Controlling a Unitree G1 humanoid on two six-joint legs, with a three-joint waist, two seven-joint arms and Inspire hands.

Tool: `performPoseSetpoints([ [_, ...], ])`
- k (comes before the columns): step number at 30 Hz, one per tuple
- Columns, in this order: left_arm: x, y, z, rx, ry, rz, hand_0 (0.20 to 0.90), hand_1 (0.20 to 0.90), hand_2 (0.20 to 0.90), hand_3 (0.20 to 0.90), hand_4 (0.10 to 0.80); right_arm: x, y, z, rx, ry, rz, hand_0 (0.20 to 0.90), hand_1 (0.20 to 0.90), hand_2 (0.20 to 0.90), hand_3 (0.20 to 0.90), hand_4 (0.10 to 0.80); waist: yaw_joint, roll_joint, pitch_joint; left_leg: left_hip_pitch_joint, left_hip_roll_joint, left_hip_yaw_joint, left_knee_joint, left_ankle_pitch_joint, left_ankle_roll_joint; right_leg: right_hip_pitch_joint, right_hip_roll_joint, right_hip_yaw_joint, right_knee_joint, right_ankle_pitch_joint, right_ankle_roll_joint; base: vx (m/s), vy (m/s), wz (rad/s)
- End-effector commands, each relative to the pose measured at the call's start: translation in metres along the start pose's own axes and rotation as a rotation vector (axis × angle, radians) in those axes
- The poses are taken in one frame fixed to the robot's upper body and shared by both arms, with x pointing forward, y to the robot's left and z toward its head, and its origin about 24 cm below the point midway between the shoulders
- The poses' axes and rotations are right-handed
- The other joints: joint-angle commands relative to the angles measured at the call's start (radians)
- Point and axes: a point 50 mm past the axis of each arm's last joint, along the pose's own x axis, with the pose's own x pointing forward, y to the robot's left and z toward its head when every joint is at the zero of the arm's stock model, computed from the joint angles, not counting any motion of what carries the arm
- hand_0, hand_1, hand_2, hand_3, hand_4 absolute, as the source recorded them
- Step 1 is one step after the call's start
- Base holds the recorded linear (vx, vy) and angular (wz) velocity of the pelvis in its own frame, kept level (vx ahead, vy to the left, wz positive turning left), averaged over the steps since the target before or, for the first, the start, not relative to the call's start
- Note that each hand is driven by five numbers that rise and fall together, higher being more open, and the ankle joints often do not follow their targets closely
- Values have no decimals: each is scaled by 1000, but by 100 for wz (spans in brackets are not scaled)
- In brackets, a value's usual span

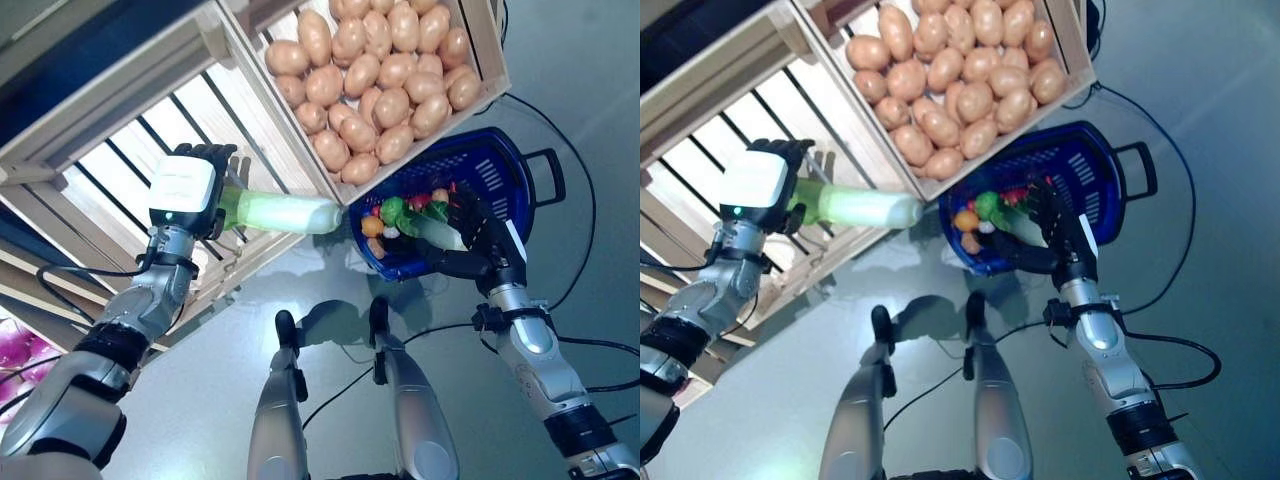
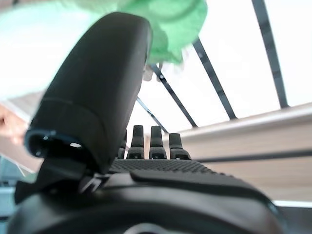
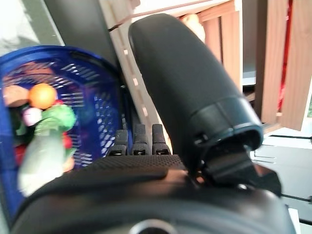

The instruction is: Put vegetables into the basket

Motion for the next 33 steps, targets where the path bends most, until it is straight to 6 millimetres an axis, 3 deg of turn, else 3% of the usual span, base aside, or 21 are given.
performPoseSetpoints([
  [1, 29, 44, -9, 46, 16, 188, 900, 900, 900, 900, 800, 10, 13, 55, 21, -257, 52, 900, 900, 900, 900, 800, -32, -39, 0, -98, 8, -20, 196, -78, -30, 49, 11, 2, 82, -105, 15, 0, 0, 0],
  [13, 30, 37, 2, -42, -68, -6, 900, 900, 900, 900, 800, 14, 15, 56, -9, -246, 64, 900, 900, 900, 900, 800, -30, -36, 0, -129, 2, -20, 204, -82, -33, 14, -4, 8, 92, -107, 23, -4, 2, 0],
  [22, 36, 36, 4, -108, -20, -102, 900, 900, 900, 900, 800, 18, 18, 62, -24, -253, 75, 900, 900, 900, 900, 800, -29, -33, 0, -155, 0, -14, 197, -73, -28, -17, -14, 8, 102, -107, 27, -11, 8, 1],
  [27, 39, 42, -1, -100, 13, -8, 900, 900, 900, 900, 800, 20, 19, 61, -26, -246, 71, 900, 900, 900, 900, 800, -29, -43, 0, -168, 2, -14, 205, -75, -28, -33, -18, 4, 112, -105, 28, 2, 2, 1],
  [33, 42, 57, -12, -48, 78, 253, 900, 900, 900, 900, 800, 20, 22, 59, -7, -247, 60, 900, 900, 900, 900, 800, -24, -66, 0, -206, 3, -22, 225, -78, -28, -72, -20, 2, 138, -103, 26, 0, -11, 1],
])
